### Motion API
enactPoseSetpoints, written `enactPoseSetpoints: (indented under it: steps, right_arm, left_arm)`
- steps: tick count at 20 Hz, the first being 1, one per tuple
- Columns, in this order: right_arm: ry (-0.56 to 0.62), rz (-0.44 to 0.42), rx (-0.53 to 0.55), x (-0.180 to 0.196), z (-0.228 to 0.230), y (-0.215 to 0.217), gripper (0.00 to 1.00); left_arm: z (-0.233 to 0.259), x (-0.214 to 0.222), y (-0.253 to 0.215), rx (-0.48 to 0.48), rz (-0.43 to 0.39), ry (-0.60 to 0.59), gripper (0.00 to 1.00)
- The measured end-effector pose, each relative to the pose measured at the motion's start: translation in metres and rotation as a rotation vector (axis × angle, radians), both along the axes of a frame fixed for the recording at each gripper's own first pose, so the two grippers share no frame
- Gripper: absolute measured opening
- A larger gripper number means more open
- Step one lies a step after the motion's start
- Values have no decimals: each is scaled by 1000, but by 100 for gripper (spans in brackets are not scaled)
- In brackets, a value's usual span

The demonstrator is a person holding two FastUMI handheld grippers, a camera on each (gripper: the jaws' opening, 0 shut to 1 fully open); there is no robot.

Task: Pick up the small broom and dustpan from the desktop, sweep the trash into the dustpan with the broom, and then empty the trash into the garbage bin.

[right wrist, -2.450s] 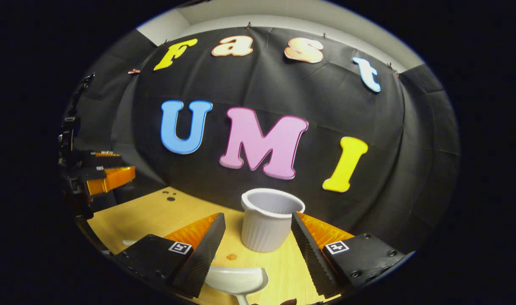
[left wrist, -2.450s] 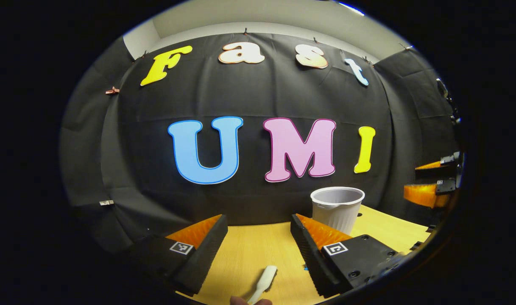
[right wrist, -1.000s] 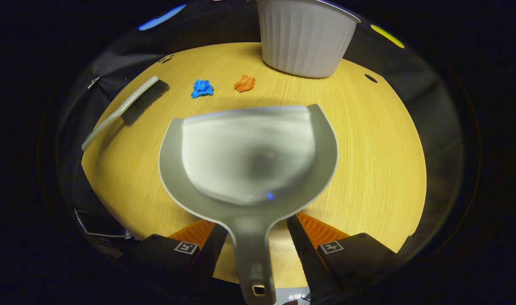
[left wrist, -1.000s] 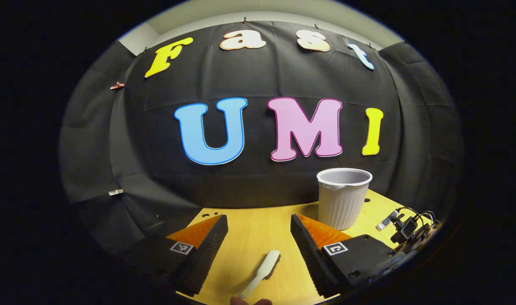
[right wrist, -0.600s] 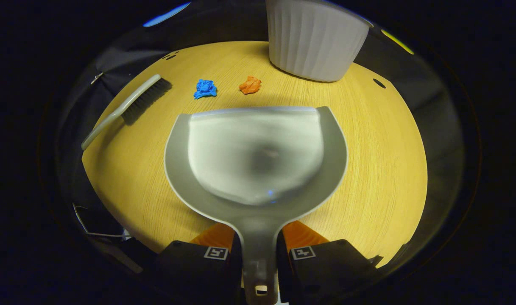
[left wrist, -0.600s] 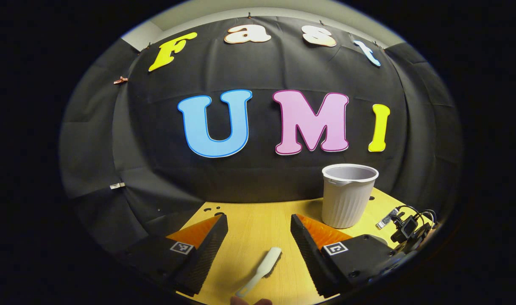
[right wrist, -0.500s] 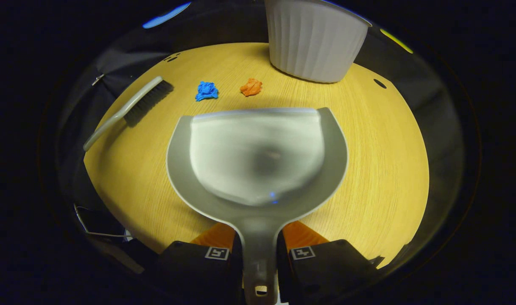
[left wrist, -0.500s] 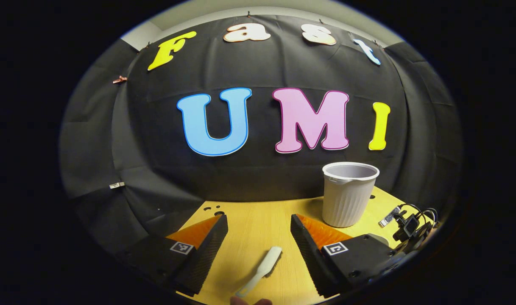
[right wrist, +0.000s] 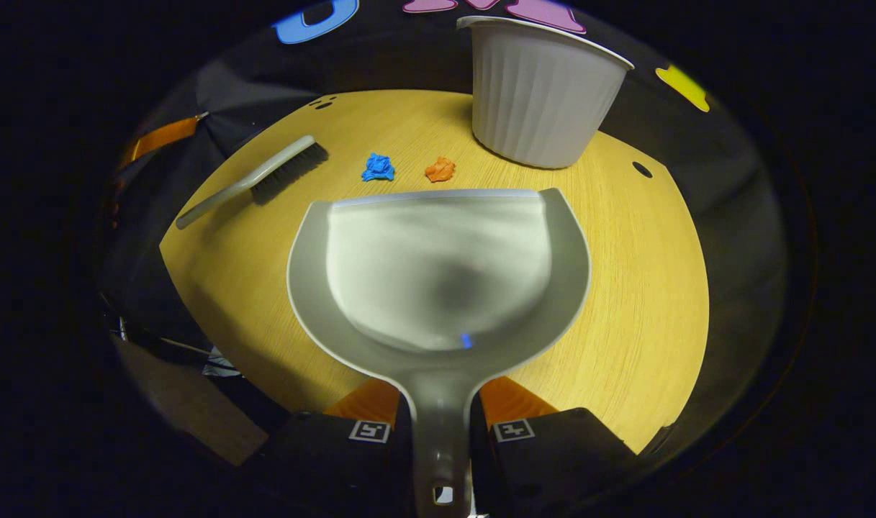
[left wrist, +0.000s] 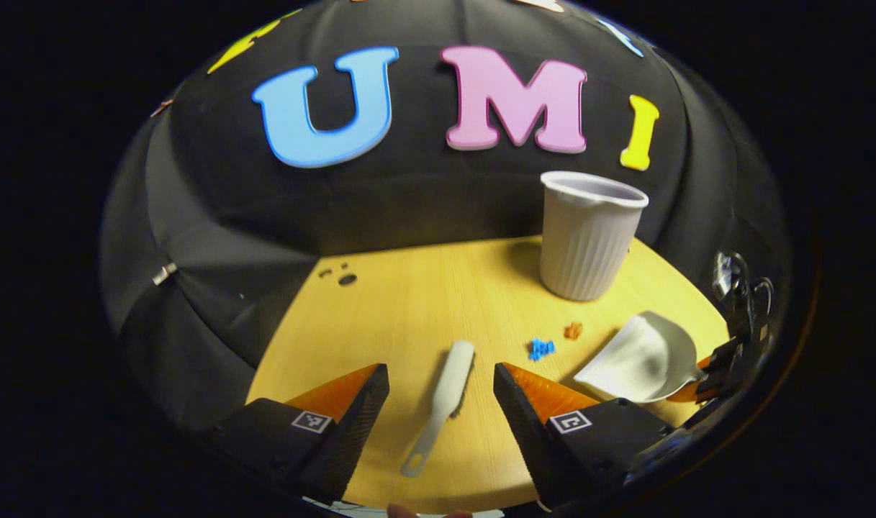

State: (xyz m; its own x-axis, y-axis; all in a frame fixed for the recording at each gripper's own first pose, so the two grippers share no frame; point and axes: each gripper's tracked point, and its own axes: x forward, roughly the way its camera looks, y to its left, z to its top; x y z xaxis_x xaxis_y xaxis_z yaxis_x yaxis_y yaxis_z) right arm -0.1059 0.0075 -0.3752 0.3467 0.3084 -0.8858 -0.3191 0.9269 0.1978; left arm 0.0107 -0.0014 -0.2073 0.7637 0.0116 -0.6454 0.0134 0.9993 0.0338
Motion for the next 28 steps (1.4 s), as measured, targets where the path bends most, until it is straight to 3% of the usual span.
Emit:
enactPoseSetpoints:
  steps: [1, 2, 5, 6, 7, 11, 12, 13, 15, 19, 20, 21, 22, 25, 28]
  right_arm:
    - [2, -1, 1, -3, 3, -3, 41]
    - [5, -5, 2, -4, 6, -6, 37]
    - [11, -29, 10, -7, 10, -11, 41]
    - [14, -35, 11, -7, 10, -13, 33]
    - [17, -40, 10, -7, 10, -15, 37]
    - [30, -50, 8, -11, 8, -19, 37]
    - [34, -51, 7, -12, 8, -20, 33]
    - [38, -52, 7, -14, 8, -20, 37]
    - [43, -50, 8, -16, 8, -20, 37]
    - [57, -37, 11, -20, 8, -20, 33]
    - [60, -32, 12, -20, 8, -19, 33]
    - [63, -26, 15, -19, 9, -18, 41]
    - [68, -16, 17, -19, 9, -17, 36]
    - [74, 58, -13, -16, 11, -18, 37]
    - [101, 170, -92, -9, 12, -29, 37]
  left_arm:
    - [-18, -1, 2, -4, -5, 63, 94]
    - [-37, -4, 5, -12, -9, 127, 95]
    - [-86, -8, 5, -64, -14, 307, 95]
    - [-102, -12, 6, -74, -17, 361, 94]
    - [-114, -14, 10, -74, -21, 404, 92]
    - [-150, -8, 17, -37, -61, 514, 83]
    - [-155, -6, 19, -27, -70, 533, 82]
    - [-161, -4, 19, -22, -78, 550, 76]
    - [-171, -1, 20, -10, -87, 580, 64]
    - [-179, 6, 17, -15, -96, 600, 51]
    - [-180, 9, 19, -1, -102, 595, 52]
    - [-180, 11, 18, 5, -113, 595, 46]
    - [-181, 13, 15, 7, -127, 593, 48]
    - [-178, 17, 14, 42, -140, 599, 29]
    - [-154, 47, -1, 100, -196, 471, 26]
